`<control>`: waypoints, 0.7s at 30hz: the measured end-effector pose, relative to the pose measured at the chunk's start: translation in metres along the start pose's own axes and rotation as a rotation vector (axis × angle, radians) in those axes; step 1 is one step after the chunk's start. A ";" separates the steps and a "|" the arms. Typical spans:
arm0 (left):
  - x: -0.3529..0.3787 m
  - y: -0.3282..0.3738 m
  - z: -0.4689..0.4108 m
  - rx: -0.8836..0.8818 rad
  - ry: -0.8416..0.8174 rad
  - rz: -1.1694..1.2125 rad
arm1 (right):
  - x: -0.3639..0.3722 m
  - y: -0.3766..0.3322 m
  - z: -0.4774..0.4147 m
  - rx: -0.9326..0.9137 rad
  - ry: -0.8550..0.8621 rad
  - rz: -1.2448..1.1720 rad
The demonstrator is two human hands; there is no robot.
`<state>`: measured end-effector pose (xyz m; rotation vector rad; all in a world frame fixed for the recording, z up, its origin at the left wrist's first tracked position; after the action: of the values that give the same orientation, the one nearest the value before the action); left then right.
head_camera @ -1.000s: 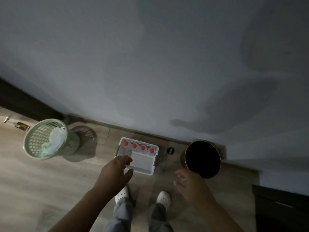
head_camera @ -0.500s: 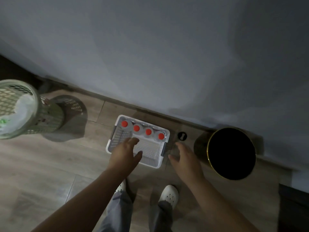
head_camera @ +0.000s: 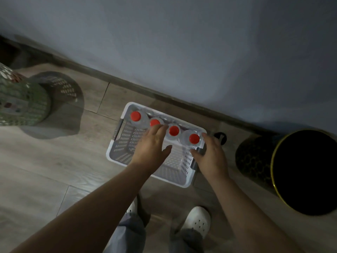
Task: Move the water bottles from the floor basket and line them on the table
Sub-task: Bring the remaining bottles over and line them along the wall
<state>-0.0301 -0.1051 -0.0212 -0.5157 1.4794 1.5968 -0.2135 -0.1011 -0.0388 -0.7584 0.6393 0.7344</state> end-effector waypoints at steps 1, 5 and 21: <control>0.006 -0.002 -0.004 0.023 0.003 -0.012 | 0.005 0.002 -0.008 -0.012 0.013 -0.012; 0.031 -0.013 -0.021 0.034 -0.010 0.000 | 0.023 0.009 -0.030 -0.047 0.047 -0.072; 0.055 -0.028 -0.037 0.099 0.124 0.043 | 0.031 0.019 -0.032 -0.198 0.193 -0.344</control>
<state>-0.0455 -0.1253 -0.0883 -0.5377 1.6631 1.5391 -0.2176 -0.1053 -0.0867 -1.1005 0.5942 0.4133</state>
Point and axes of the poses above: each hand's wrist, its own z-axis away from the middle knuckle, its own x-axis out of the palm, y = z × x, the point moved 6 cm from there along -z, towards the middle knuckle, and after that the axes turned 13 degrees about x, right-handed, at the moved point
